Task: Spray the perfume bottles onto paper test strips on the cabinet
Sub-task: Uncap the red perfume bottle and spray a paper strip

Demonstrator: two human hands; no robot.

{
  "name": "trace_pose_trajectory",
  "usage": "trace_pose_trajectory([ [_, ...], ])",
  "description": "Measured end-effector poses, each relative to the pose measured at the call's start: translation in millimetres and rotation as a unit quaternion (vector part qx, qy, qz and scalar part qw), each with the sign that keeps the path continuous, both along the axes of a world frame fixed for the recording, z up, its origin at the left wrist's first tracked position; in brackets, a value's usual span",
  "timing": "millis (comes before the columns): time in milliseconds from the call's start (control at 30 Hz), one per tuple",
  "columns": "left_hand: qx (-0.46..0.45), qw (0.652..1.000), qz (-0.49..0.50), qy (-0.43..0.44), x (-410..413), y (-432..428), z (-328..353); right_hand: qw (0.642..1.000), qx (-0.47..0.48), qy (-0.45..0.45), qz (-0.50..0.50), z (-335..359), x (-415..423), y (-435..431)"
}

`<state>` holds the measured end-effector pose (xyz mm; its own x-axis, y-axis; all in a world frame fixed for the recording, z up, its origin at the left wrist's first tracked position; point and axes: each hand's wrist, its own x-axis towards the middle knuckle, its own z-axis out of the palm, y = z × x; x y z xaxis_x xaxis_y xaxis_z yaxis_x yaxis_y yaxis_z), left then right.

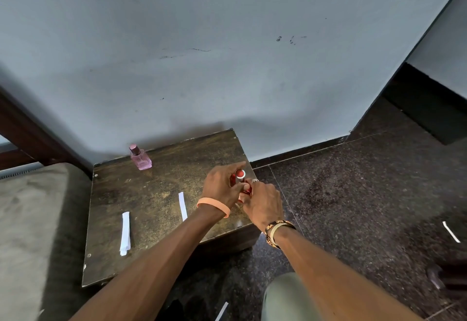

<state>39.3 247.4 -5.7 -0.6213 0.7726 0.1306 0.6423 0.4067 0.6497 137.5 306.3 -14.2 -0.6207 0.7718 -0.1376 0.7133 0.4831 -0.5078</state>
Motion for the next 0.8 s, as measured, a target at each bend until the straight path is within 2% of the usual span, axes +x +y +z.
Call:
trace_pose_trajectory([
  [100, -0.010, 0.999, -0.031, 0.008, -2.9, 0.6, -1.2, 1.000, 0.005, -0.009, 0.003, 0.1, 0.8, -0.3],
  [267, 0.005, 1.000, 0.010, 0.016, -8.8, -2.2, -1.1, 1.000, 0.005, -0.018, 0.009, 3.5, 0.7, -1.0],
  [433, -0.035, 0.999, -0.029, 0.006, -5.5, -2.5, -5.3, 1.000, 0.000, -0.015, 0.007, 1.4, -0.1, -2.4],
  [667, -0.008, 1.000, 0.003, 0.017, -9.9, -4.8, -8.1, 1.000, 0.006, -0.019, 0.010, 3.7, -0.8, -3.7],
  [800, -0.004, 1.000, -0.019, -0.014, -5.9, -2.4, -8.2, 1.000, 0.001, -0.013, 0.006, 4.1, -1.4, -5.1],
])
